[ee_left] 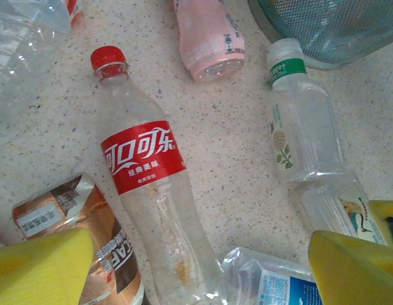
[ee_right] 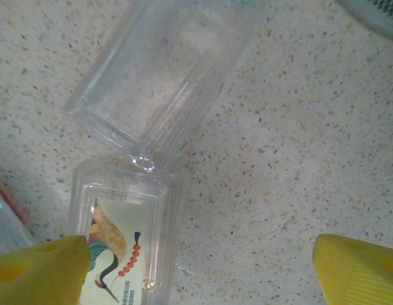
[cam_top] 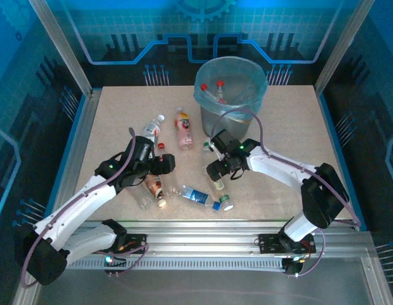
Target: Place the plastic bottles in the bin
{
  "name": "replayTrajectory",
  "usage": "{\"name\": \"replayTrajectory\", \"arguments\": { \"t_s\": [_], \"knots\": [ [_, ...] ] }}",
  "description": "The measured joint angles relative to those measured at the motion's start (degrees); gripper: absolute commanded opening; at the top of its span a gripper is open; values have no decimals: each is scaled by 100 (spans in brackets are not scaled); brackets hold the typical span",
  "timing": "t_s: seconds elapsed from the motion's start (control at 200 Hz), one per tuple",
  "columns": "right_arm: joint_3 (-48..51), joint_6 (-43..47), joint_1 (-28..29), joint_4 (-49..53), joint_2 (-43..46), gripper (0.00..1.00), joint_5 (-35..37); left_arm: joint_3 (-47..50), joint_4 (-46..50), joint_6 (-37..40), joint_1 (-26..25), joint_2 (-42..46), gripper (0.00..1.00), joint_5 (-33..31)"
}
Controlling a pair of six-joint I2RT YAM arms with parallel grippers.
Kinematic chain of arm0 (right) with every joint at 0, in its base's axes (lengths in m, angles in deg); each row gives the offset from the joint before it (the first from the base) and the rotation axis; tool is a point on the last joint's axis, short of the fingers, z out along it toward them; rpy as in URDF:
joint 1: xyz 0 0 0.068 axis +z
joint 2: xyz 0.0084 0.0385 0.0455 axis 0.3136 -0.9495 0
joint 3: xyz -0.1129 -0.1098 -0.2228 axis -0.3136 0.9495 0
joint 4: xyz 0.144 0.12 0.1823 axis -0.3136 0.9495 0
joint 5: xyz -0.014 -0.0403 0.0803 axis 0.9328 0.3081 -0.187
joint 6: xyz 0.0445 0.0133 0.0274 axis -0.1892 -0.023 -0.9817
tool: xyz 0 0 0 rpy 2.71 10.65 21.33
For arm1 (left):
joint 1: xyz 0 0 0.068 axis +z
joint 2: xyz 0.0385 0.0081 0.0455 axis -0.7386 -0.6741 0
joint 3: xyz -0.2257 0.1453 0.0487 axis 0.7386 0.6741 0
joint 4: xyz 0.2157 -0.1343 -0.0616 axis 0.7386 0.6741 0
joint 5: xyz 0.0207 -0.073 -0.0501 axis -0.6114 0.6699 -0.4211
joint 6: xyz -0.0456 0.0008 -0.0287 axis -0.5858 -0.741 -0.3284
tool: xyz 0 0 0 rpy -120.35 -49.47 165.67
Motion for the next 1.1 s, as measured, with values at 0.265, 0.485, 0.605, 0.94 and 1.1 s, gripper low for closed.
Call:
{"name": "replayTrajectory", "arguments": {
  "t_s": [0.265, 0.485, 0.605, 0.94, 1.1],
  "knots": [
    [-7, -2, 7, -22, -315, 87, 44, 35, -129, -2, 2, -87, 88, 7],
    [-35, -20, 7, -17, -356, 84, 13, 28, -144, 7, 2, -122, 86, 70],
    [-39, -22, 4, -17, -358, 84, 13, -133, -140, 13, 2, -291, 86, 127],
    [-39, -68, 70, 81, -232, 88, -15, -409, -144, 9, 2, -420, 86, 199],
    [-114, -68, 378, 173, -205, 88, -28, -413, -136, 4, 2, -409, 86, 197]
  ]
}}
